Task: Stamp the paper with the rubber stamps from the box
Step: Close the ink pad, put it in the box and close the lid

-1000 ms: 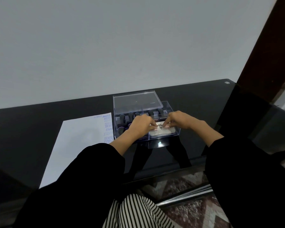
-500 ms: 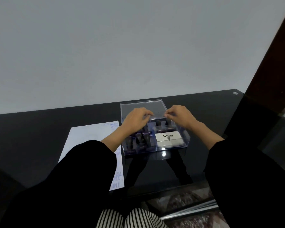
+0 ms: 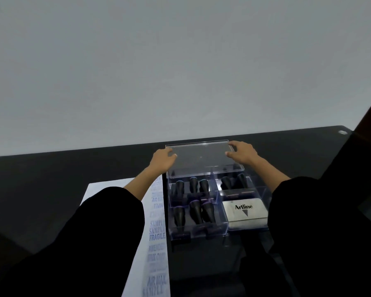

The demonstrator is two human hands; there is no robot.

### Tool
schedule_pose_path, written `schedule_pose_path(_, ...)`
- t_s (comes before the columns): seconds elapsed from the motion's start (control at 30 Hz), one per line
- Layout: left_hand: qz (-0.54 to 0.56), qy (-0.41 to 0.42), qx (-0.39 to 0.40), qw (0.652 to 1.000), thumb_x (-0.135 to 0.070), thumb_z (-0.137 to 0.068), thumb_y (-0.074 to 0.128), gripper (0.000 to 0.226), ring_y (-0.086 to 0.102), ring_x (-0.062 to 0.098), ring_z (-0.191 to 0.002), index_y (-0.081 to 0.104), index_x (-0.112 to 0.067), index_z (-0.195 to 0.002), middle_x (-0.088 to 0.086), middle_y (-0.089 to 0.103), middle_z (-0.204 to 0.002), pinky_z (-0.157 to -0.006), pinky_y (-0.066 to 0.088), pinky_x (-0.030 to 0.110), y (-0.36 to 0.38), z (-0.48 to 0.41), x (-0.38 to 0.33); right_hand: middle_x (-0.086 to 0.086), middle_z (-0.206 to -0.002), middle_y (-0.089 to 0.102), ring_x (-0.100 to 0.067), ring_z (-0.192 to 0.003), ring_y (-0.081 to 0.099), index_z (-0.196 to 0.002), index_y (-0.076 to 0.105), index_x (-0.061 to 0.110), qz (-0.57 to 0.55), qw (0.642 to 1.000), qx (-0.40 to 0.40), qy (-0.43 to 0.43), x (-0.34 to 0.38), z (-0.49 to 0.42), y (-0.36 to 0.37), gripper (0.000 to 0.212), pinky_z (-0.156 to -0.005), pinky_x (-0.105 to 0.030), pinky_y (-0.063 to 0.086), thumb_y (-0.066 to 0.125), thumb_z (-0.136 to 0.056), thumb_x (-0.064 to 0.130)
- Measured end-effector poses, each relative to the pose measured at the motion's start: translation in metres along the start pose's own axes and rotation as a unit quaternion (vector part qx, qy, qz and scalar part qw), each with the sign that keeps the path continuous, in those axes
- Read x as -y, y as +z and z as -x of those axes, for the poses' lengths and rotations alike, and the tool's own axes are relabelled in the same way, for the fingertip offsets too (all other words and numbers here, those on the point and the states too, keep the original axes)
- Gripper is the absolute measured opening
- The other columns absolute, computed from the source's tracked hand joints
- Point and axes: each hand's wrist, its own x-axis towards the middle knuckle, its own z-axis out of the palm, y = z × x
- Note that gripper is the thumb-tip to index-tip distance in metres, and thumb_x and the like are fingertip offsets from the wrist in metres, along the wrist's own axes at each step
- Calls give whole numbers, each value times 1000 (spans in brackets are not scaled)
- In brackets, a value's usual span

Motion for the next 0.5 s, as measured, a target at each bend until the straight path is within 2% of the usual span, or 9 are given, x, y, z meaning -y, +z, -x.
schedule_pose_path(0.07, 5, -24, 20, 999, -26, -99, 37, 52, 28, 30, -140, 26, -5, -145, 16, 28, -152, -112, 26, 34, 8, -8, 6, -12, -152, 30, -31, -137, 34, -148, 24, 13, 10, 999, 36, 18, -3, -11, 9, 60, -109, -38, 31, 48, -96, 30)
schedule_pose_path(0.2, 37, -57, 19, 998, -27, -99, 36, 59, 37, 31, -135, 15, -2, -148, 18, 31, -150, -107, 33, 34, 17, -15, 8, -16, -154, 23, -35, -139, 28, -150, 9, 14, 23, 994, 92, 53, -2, -24, 20, 70, -113, -45, 28, 46, -96, 37)
schedule_pose_path(0.3, 54, -65, 13, 996, -26, -99, 37, 55, 45, 25, -117, 22, 0, -145, 19, 37, -145, -92, 37, 32, 20, -18, 1, -15, -155, 19, -35, -141, 24, -150, 11, 12, 4, 993, 101, 62, 1, -28, 21, 69, -115, -43, 25, 47, -96, 36)
schedule_pose_path(0.37, 73, -78, 10, 994, -23, -99, 37, 50, 36, 16, -100, 29, 1, -141, 18, 38, -144, -81, 29, 26, 20, -19, -1, -12, -156, 19, -33, -142, 23, -149, 17, 12, -39, 994, 85, 64, 2, -30, 20, 65, -114, -40, 24, 48, -96, 31)
schedule_pose_path(0.43, 97, -84, -14, 992, -20, -97, 38, 40, 38, 16, -100, 40, -2, -133, 17, 41, -141, -81, 31, 27, 16, -20, -1, -10, -156, 21, -31, -142, 24, -148, 24, 10, -93, 992, 58, 62, 0, -30, 17, 59, -113, -36, 24, 49, -96, 25)
schedule_pose_path(0.47, 106, -82, -31, 991, -19, -96, 39, 35, 45, 22, -104, 45, -4, -127, 17, 44, -139, -83, 36, 29, 13, -18, -1, -10, -155, 23, -30, -141, 25, -147, 27, 10, -117, 990, 43, 61, -1, -29, 16, 58, -113, -35, 24, 50, -95, 23)
schedule_pose_path(0.5, 115, -80, -44, 989, -18, -95, 39, 38, 49, 27, -112, 45, -3, -129, 17, 46, -138, -89, 39, 33, 10, -17, -1, -10, -154, 25, -29, -141, 27, -146, 30, 10, -136, 989, 28, 58, -2, -28, 14, 56, -112, -35, 25, 51, -95, 21)
